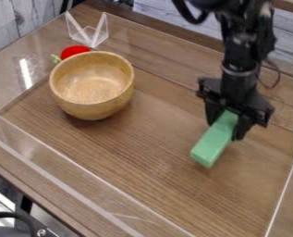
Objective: Remove the green block from the brown bowl and put it on the table
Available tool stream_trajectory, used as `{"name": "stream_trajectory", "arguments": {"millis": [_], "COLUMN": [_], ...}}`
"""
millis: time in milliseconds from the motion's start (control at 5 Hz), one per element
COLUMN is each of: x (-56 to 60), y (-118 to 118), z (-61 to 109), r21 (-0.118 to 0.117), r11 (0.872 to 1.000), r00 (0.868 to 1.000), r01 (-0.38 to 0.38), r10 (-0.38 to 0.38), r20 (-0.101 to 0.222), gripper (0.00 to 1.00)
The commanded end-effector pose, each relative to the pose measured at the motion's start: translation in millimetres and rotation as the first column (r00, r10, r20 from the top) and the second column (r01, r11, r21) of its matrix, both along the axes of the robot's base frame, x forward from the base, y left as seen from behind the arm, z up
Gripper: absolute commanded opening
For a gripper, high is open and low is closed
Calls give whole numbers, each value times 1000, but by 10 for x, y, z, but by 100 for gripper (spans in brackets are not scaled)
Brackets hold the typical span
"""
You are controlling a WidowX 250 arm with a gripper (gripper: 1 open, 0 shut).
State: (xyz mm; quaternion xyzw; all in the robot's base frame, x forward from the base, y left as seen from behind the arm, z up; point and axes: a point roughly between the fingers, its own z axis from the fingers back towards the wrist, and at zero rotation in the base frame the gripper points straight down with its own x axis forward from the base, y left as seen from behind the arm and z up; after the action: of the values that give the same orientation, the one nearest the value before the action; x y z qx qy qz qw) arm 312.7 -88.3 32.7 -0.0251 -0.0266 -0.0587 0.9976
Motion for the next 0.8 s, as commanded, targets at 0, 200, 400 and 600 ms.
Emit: {"name": "stream_trajectory", "arguments": {"millis": [0, 200, 400, 600], "x": [135, 178, 219, 136], "y": [-14, 3, 20, 83], "z": [139, 291, 453, 559], "r21": [-15, -12, -10, -12], "r11": [1000, 1000, 1000, 1000], "r00": [996, 994, 992, 989], "r01": [-16, -6, 4, -20], "r10": [17, 7, -3, 21], "r20": [90, 107, 128, 145], "gripper": [0, 0, 0, 0]}}
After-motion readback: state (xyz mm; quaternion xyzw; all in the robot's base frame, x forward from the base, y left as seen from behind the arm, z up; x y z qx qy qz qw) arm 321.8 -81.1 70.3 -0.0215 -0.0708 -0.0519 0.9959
